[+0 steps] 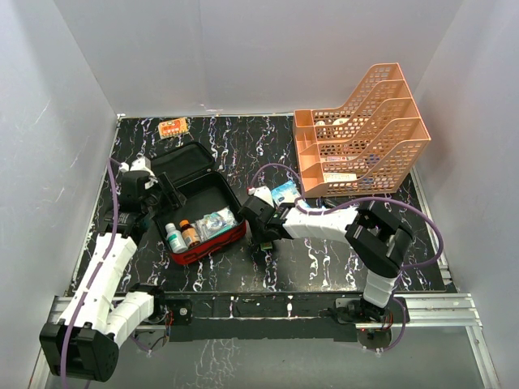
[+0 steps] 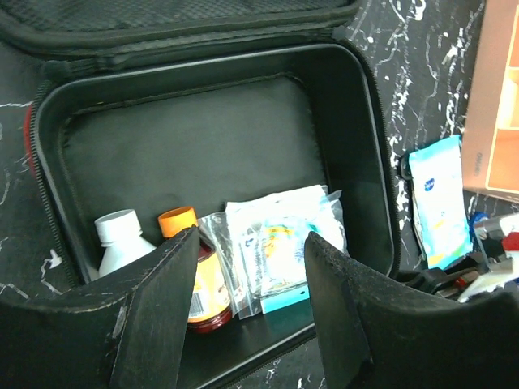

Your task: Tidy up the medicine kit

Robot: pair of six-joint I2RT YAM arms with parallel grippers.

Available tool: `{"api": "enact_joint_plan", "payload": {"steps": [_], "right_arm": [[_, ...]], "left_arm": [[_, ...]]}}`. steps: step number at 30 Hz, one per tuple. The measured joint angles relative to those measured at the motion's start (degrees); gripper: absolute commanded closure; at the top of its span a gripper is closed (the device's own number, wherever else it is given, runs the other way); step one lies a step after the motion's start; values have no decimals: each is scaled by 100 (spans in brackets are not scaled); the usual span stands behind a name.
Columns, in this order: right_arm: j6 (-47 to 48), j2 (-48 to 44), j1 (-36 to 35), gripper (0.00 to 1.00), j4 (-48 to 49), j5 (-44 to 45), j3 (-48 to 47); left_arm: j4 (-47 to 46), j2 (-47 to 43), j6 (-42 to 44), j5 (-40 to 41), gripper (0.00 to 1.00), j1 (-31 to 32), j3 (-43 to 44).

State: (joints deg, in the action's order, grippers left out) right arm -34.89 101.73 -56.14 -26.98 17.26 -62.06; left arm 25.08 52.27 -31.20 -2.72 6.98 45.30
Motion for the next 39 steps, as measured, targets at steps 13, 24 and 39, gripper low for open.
{"api": "enact_joint_plan", "payload": {"steps": [13, 24, 39], "right_arm": [[13, -210, 0, 61, -129, 323, -81], [334, -483, 0, 61, -90, 597, -1478], [-337, -535, 98, 38, -494, 767, -341]], "left_arm": [[295, -492, -184, 1080, 45, 0, -164], [586, -1080, -155, 1436, 44, 0, -225], [748, -1123, -140, 1434, 44, 0, -332]]}}
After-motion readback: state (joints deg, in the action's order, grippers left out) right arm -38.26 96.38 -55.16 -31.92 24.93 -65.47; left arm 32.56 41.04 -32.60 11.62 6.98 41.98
